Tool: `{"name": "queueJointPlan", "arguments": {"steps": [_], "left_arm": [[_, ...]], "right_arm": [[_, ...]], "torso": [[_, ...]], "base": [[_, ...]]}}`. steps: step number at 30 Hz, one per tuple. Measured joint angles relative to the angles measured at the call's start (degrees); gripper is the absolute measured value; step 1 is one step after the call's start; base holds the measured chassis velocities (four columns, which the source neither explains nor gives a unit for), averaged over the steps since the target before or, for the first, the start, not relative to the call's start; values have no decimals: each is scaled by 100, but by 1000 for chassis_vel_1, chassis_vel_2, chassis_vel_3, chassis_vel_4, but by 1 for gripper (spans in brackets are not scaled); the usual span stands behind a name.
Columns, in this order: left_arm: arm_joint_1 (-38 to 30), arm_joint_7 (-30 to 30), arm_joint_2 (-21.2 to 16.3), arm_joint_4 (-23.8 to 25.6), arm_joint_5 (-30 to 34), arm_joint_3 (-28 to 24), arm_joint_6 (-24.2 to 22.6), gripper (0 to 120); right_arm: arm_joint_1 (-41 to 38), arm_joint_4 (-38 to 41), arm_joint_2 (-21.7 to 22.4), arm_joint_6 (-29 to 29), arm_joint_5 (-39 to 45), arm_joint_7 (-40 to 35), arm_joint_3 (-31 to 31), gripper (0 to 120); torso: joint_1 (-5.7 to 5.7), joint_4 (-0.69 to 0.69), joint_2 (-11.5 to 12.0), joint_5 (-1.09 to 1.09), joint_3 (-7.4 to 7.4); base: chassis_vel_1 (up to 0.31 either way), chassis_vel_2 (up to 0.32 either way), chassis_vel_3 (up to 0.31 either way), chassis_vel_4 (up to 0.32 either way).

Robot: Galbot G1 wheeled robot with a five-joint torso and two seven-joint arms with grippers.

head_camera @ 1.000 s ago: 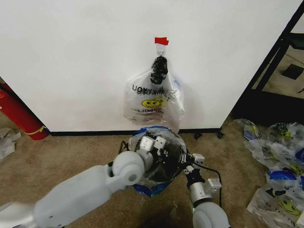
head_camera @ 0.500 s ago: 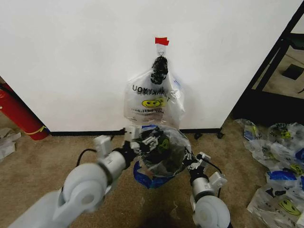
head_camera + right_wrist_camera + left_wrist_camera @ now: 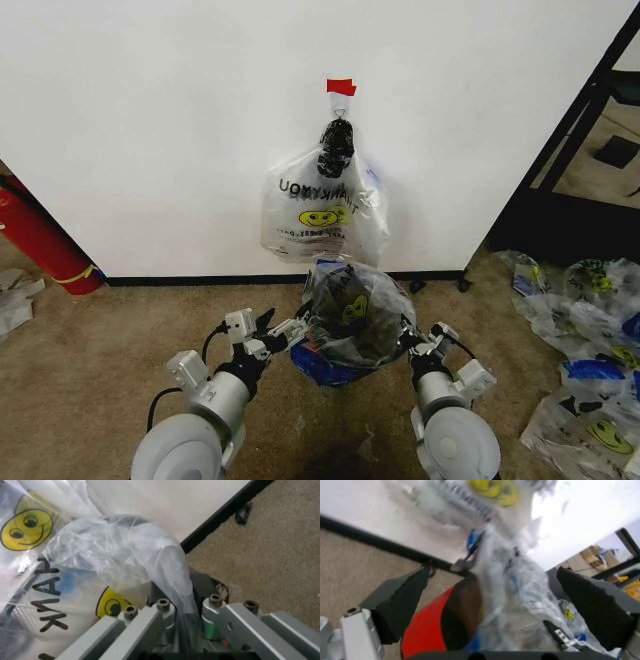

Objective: Pick up the garbage bag from the wall and place it over the trash bin.

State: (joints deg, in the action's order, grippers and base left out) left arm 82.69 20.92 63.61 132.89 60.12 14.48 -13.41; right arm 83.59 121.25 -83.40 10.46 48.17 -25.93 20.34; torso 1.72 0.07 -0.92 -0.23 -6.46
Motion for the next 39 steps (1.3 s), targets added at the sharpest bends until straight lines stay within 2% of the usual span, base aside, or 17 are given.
{"name": "queueJointPlan", "arguments": {"steps": [4,6,8,13,14,19,20,22,27,29,31,32,35,37,39], "left_arm": [[230,-66,10,-211,193,115,-58,95],[349,-153,-34,-267,193,158,-89,86],[391,-191,-51,-283,193,175,-99,83],[618,-286,-43,-292,279,186,-69,63],[618,-286,-43,-292,279,186,-69,63],[690,-276,132,-282,446,136,21,43],[683,-252,178,-254,555,174,35,36],[672,-233,202,-222,667,224,44,33],[704,-233,222,-106,1072,449,42,12],[744,-250,217,-80,1114,484,38,8],[843,-286,206,10,1218,552,10,0],[899,-312,195,66,1251,582,-12,0],[1089,-439,125,234,1261,611,-78,14],[1129,-466,113,273,1251,601,-89,16],[1178,-520,116,347,1205,539,-109,27]], "right_arm": [[-29,11,22,18,97,-17,47,1],[-60,19,44,32,160,-32,65,1],[-73,22,51,37,182,-36,72,1],[-113,-5,74,48,213,-44,76,1],[-113,-5,74,48,213,-44,76,1],[-138,-102,83,48,214,-35,72,1],[-144,-118,83,48,213,-29,66,1],[-147,-129,84,47,212,-23,65,1],[-155,-167,102,41,212,-3,64,1],[-160,-168,103,40,212,-1,63,1],[-177,-167,116,40,221,1,64,1],[-186,-168,128,40,225,1,67,1],[-209,-171,161,40,245,1,74,1],[-211,-174,164,40,246,1,74,1],[-213,-183,166,40,246,4,74,1]], "torso": [[0,-1,0,0,0],[0,-1,0,0,0],[0,-1,0,0,0],[0,-1,0,0,0],[0,-1,0,0,0],[0,-1,0,0,0],[0,-1,0,0,0],[0,-2,0,0,0],[0,-1,0,0,0],[0,-1,0,0,0],[0,-1,0,0,0],[0,-2,0,0,0],[0,-1,0,0,0],[0,-1,0,0,0],[0,-2,0,0,0]], "base": [[0,0,0,0],[0,0,0,0],[0,0,0,0],[0,0,0,0],[0,0,0,0],[0,0,0,0],[0,0,0,0],[0,0,0,0],[0,0,0,0],[0,0,0,0],[0,0,0,0],[0,0,0,0],[0,0,0,0],[0,0,0,0],[0,0,0,0]]}}
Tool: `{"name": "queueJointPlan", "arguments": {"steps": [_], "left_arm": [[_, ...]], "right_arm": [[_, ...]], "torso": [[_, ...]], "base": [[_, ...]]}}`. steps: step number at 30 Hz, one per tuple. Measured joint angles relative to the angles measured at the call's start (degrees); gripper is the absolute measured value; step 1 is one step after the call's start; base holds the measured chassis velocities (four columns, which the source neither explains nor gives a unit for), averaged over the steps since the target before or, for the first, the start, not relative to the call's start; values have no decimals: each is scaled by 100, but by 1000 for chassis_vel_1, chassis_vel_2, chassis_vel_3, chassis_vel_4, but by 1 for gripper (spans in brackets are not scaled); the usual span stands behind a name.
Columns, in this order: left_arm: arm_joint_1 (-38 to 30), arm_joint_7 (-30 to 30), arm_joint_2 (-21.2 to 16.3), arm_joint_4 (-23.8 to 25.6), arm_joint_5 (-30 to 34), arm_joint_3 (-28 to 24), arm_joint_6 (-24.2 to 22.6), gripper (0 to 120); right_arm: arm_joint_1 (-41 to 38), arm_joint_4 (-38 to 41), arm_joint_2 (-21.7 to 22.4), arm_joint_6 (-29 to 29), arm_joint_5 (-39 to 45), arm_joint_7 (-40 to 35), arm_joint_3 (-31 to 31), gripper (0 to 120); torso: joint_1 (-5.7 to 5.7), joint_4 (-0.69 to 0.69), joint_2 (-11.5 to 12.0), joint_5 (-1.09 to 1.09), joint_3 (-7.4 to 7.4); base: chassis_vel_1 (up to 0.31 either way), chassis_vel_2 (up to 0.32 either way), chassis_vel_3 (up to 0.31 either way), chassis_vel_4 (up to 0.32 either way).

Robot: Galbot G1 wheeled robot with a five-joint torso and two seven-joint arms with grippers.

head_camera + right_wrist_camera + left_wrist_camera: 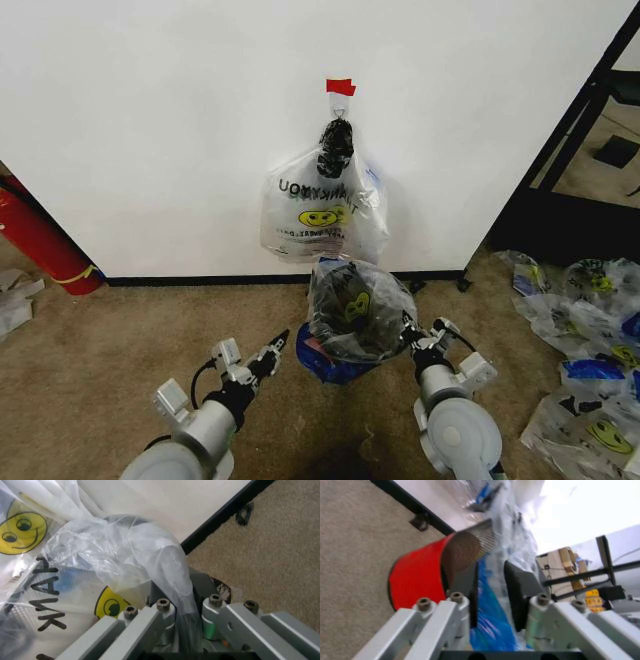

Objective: Pick up the garbage bag from the wall and place it over the trash bin.

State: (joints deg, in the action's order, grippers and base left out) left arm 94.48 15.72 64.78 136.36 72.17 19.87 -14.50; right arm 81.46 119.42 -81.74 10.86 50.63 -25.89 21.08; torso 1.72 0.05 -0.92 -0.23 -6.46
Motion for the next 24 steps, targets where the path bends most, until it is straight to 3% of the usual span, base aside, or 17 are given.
{"name": "queueJointPlan", "arguments": {"steps": [8,18,24], "left_arm": [[-168,-17,121,-127,-500,-369,-31,52],[-314,88,130,-472,-787,-480,-39,15],[-293,95,193,-523,-886,-532,-30,0]], "right_arm": [[38,-10,-12,0,-8,24,-1,1],[61,73,-39,-1,-5,26,-21,1],[74,108,-58,-1,-7,27,-38,1]], "torso": [[0,1,0,-1,0],[0,0,0,-1,0],[0,0,0,-1,0]], "base": [[0,0,0,0],[0,0,0,0],[0,0,0,0]]}}
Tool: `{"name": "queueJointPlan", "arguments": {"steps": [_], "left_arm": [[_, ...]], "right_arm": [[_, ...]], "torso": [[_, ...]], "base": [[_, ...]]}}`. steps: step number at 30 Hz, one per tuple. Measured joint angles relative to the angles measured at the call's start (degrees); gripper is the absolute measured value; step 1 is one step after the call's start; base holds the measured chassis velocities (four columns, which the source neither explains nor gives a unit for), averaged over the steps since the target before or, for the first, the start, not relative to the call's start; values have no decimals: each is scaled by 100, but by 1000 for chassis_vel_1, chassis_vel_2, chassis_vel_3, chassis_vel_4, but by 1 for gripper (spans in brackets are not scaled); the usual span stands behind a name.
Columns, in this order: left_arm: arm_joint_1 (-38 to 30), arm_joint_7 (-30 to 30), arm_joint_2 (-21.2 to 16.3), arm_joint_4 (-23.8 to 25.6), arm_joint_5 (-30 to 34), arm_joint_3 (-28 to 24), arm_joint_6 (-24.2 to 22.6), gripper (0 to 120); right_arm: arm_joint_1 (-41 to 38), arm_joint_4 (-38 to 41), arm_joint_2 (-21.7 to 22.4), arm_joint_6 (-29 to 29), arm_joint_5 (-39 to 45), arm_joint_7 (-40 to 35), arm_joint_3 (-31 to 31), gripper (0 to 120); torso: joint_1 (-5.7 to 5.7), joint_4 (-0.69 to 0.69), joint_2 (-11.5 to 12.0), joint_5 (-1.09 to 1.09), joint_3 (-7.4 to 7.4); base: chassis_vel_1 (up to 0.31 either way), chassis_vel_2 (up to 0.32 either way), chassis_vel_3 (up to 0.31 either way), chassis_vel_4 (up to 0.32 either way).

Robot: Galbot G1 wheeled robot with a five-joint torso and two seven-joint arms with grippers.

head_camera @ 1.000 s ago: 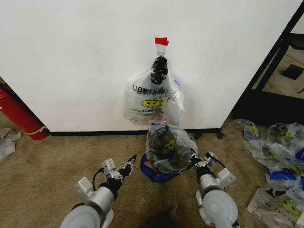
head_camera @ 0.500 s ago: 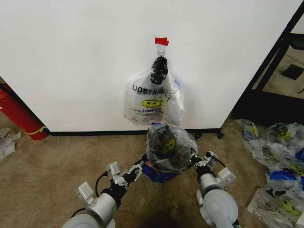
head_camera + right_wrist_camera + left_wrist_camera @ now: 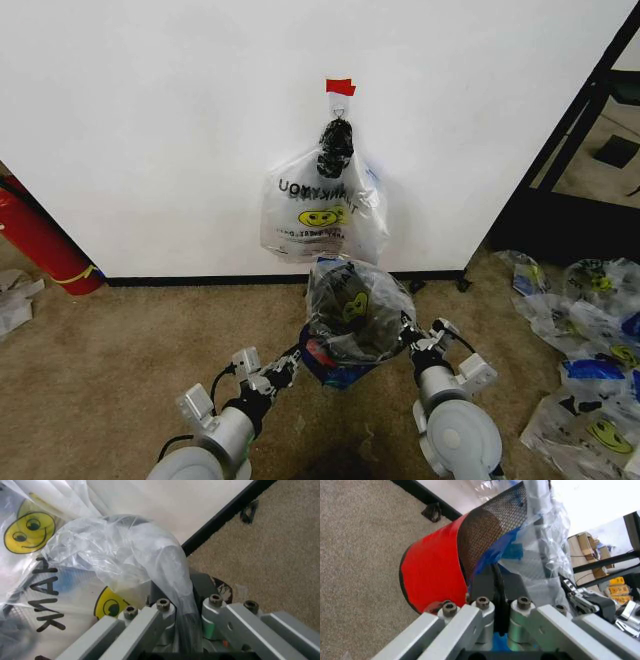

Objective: Pick up the garbage bag from the wall and place it over the trash bin.

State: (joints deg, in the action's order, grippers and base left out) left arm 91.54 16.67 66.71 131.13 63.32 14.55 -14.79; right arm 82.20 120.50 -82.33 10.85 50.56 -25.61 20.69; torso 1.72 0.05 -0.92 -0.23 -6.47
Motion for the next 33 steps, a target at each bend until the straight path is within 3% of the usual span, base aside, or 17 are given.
{"name": "queueJointPlan", "arguments": {"steps": [7,23,33], "left_arm": [[-22,16,25,-81,-45,-22,16,0],[-888,108,373,-1022,-233,-60,183,0],[-946,61,307,-1154,-349,-4,257,0]], "right_arm": [[51,61,-8,7,14,1,1,1],[146,307,-13,287,350,-99,-6,1],[170,334,-4,332,388,-101,-13,1]], "torso": [[0,0,0,0,0],[1,1,0,0,0],[1,0,0,0,0]], "base": [[0,0,0,0],[0,0,0,0],[0,0,0,0]]}}
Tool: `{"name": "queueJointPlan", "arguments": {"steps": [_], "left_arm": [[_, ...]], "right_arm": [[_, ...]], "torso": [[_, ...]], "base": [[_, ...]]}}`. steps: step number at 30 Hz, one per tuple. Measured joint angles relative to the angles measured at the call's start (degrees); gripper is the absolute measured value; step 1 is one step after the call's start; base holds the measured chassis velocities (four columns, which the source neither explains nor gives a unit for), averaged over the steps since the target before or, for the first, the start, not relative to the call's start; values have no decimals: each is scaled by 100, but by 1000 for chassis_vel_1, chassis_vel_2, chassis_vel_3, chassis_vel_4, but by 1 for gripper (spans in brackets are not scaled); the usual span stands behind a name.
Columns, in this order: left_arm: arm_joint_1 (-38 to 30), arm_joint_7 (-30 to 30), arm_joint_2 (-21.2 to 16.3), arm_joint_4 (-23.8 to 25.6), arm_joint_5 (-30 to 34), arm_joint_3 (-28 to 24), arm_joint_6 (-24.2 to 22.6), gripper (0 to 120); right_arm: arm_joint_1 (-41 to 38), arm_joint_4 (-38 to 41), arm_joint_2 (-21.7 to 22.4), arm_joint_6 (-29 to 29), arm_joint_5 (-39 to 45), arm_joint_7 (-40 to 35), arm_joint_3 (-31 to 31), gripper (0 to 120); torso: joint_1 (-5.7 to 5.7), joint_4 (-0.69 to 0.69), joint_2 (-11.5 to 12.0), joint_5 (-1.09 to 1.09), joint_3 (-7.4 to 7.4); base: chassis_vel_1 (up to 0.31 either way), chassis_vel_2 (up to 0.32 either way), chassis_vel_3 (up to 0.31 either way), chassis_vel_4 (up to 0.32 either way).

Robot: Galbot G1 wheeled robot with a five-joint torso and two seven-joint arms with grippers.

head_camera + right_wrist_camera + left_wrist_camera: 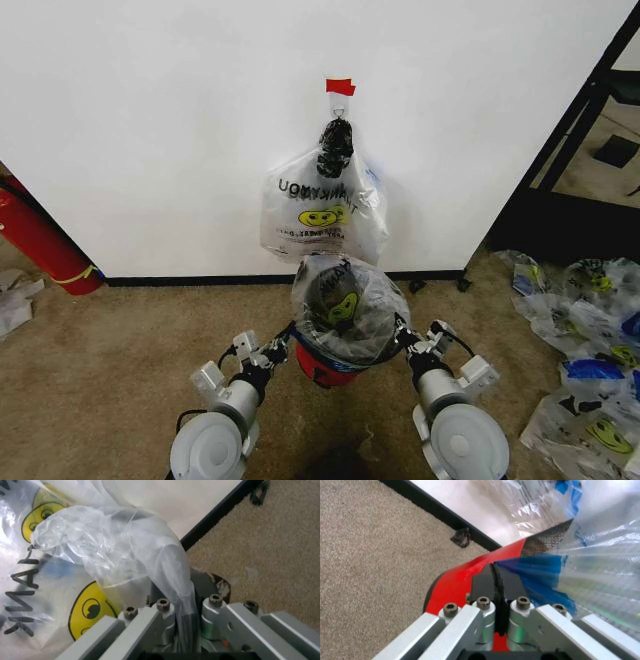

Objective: Pick up the garbage bag from the wall and place it over the trash bin.

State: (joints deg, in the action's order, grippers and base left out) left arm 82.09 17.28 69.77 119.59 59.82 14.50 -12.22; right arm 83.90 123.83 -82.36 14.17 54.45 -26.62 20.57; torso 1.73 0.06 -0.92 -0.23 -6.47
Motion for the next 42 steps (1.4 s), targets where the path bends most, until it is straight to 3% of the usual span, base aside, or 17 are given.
{"name": "queueJointPlan", "arguments": {"steps": [3,15,19,21,26,33,37,39,42], "left_arm": [[150,-5,-71,180,-54,-9,-82,0],[938,-371,-458,606,-862,149,-181,40],[1048,-324,-436,929,-872,362,-116,60],[1074,-295,-414,981,-864,414,-100,62],[1319,-107,-210,1295,-783,720,51,84],[1289,23,-191,1550,-754,862,90,100],[1251,73,-119,1653,-751,811,1,100],[1251,74,-115,1653,-752,807,-1,100],[1254,75,-89,1620,-756,761,-25,100]], "right_arm": [[-1,-12,-4,7,-17,1,-15,1],[-66,-103,68,1,-18,-14,27,1],[-161,-274,98,-17,-55,-16,-11,1],[-192,-327,105,-21,-71,-16,-39,1],[-572,-799,95,-12,-221,10,-338,1],[-1135,-1362,45,80,-293,67,-621,1],[-1277,-1578,39,147,-329,193,-713,19],[-1274,-1583,41,148,-334,200,-714,20],[-1240,-1625,56,148,-349,264,-720,36]], "torso": [[0,0,0,0,0],[-1,-1,0,0,0],[-1,1,0,0,0],[-1,1,0,0,0],[-1,-2,0,0,1],[-1,0,0,0,0],[-1,0,0,0,0],[-1,0,0,0,0],[-1,0,0,0,0]], "base": [[0,0,0,0],[0,0,0,0],[0,0,0,0],[0,0,0,0],[0,0,0,0],[0,0,0,0],[0,0,0,0],[0,0,0,0],[0,0,0,0]]}}
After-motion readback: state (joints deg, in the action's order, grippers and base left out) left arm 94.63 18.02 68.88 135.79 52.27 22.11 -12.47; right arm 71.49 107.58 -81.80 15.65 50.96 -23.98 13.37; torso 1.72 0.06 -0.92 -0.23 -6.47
